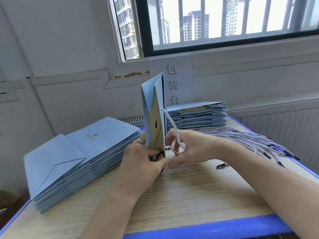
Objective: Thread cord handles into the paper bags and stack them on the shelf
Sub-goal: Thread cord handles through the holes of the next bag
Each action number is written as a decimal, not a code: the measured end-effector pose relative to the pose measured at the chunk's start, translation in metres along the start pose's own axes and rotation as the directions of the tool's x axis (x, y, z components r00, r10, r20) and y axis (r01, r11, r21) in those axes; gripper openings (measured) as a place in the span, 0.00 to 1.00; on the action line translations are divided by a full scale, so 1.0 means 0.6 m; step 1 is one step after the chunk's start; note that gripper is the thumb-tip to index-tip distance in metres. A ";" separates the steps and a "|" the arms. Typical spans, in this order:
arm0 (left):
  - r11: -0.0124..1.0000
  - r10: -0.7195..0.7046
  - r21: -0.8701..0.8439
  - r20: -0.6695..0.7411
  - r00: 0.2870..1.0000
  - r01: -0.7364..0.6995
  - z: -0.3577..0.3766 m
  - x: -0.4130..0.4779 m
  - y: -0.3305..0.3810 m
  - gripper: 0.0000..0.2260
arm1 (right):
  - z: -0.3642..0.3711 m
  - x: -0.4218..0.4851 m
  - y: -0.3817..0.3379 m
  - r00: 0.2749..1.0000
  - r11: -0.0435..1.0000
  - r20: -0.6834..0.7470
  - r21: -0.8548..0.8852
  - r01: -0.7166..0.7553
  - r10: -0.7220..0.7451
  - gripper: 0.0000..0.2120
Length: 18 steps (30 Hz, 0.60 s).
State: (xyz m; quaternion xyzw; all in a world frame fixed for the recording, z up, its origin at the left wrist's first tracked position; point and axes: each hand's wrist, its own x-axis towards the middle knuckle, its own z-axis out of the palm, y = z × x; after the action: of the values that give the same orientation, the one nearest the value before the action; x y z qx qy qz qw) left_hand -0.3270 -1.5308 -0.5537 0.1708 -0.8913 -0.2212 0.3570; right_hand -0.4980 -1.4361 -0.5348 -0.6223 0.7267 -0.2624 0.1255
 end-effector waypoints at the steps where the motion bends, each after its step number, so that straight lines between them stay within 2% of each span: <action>1: 1.000 -0.013 -0.008 -0.002 1.000 0.013 0.001 0.000 0.000 0.07 | 0.000 0.000 -0.001 1.000 1.000 -0.012 -0.003 0.009 -0.009 0.23; 7: 0.997 -0.023 0.075 0.011 1.000 0.022 -0.002 -0.002 0.003 0.08 | -0.002 -0.001 -0.004 0.991 0.995 -0.116 0.057 0.078 -0.071 0.25; 10: 0.991 -0.022 0.136 0.024 0.999 0.018 -0.002 -0.003 0.000 0.12 | -0.002 -0.004 -0.010 0.970 0.980 -0.209 0.132 0.150 -0.120 0.30; 14: 0.992 -0.025 0.120 0.017 1.000 0.023 -0.001 -0.005 -0.001 0.21 | 0.004 0.000 -0.023 0.918 0.953 -0.352 0.165 0.254 -0.184 0.33; 18: 0.993 -0.021 0.120 0.004 1.000 0.020 0.001 -0.002 -0.003 0.10 | 0.007 -0.004 -0.028 0.918 0.948 -0.367 0.206 0.242 -0.154 0.30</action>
State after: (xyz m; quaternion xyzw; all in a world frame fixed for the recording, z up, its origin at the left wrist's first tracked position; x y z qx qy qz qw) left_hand -0.3264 -1.5314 -0.5556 0.2005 -0.9022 -0.1712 0.3412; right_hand -0.4814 -1.4361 -0.5296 -0.6166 0.6318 -0.4675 0.0451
